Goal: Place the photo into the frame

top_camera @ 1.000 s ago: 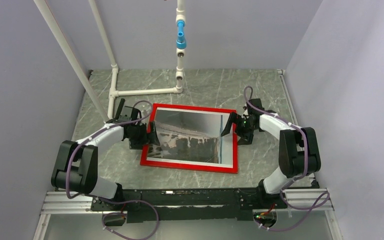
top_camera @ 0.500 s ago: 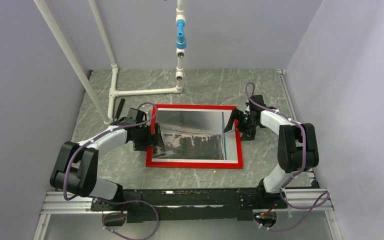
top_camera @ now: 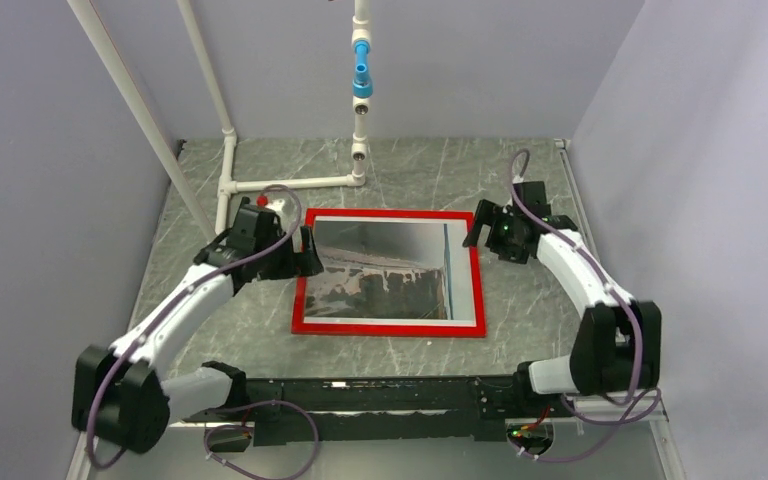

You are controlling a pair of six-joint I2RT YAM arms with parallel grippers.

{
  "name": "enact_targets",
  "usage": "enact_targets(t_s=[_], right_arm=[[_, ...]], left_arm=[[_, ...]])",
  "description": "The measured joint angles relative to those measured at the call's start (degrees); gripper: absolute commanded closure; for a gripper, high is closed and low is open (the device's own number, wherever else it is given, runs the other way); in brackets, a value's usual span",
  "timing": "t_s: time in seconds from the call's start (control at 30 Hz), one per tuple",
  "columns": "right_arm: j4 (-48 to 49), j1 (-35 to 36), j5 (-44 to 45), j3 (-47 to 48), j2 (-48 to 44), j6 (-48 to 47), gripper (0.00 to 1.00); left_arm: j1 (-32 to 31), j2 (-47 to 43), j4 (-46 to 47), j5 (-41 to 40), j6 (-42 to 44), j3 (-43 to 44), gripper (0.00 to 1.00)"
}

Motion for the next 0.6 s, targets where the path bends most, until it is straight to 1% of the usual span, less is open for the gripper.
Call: enact_targets(t_s=[0.17,0.33,0.5,0.6], right_arm=[[3.15,0.0,2.38,-0.74,-12.02,-1.2,0.0],[7.37,0.0,3.41,-5.27,-22.27,-2.93,0.0],[12.79,0.0,4.74,-11.8,-32.61,-6.43,0.0],[17.27,0.0,5.62,-16.11,-38.77,-8.94,0.0]], left_arm=[[0.0,-13.14,3.65,-0.59,3.87,1.42,0.01],[0.0,-21.99,8.61,-1.38,8.31,0.63,0.01],[0.0,-30.08,16.61,-4.61,13.2,-6.43,0.01],[-0.04,-33.57,20.02,-8.46,16.35,-10.4,0.0]])
